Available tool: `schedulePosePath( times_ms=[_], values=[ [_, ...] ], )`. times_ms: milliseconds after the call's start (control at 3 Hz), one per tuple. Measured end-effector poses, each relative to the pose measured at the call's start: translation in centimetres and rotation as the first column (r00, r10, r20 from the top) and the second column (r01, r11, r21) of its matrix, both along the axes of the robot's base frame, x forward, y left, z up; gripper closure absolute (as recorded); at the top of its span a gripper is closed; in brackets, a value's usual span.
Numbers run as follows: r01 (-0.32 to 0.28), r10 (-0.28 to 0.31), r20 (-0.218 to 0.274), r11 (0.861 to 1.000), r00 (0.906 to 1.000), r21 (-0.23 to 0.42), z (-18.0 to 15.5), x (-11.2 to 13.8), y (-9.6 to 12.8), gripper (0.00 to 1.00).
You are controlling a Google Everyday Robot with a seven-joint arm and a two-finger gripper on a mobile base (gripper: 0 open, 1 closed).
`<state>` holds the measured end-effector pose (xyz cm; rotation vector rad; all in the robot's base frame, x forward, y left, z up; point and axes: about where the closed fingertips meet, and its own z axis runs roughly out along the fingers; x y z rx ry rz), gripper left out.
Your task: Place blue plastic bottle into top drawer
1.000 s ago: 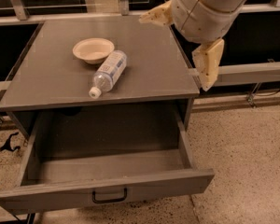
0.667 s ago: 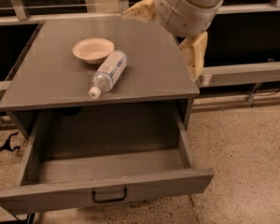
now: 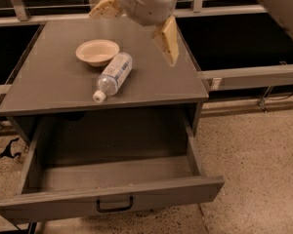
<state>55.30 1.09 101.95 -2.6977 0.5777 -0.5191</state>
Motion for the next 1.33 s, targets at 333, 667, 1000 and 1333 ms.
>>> schedulePosePath(
  times_ms=[333,667,1000,1333],
  values=[
    [-0.027,0.025,-0.032,0.997,0.9992,-0.077,-1.0,2.2,2.8,0.00],
    [-0.007,-0.004,-0.086,0.992,0.9963,-0.124,-5.8,6.5,6.3,0.00],
    [-0.006,-0.004,-0.082,0.992,0.9966,-0.123,-5.8,6.6,6.2,0.00],
    [-0.001,-0.010,-0.081,0.991,0.9966,-0.136,-6.9,7.9,5.8,0.00]
  ],
)
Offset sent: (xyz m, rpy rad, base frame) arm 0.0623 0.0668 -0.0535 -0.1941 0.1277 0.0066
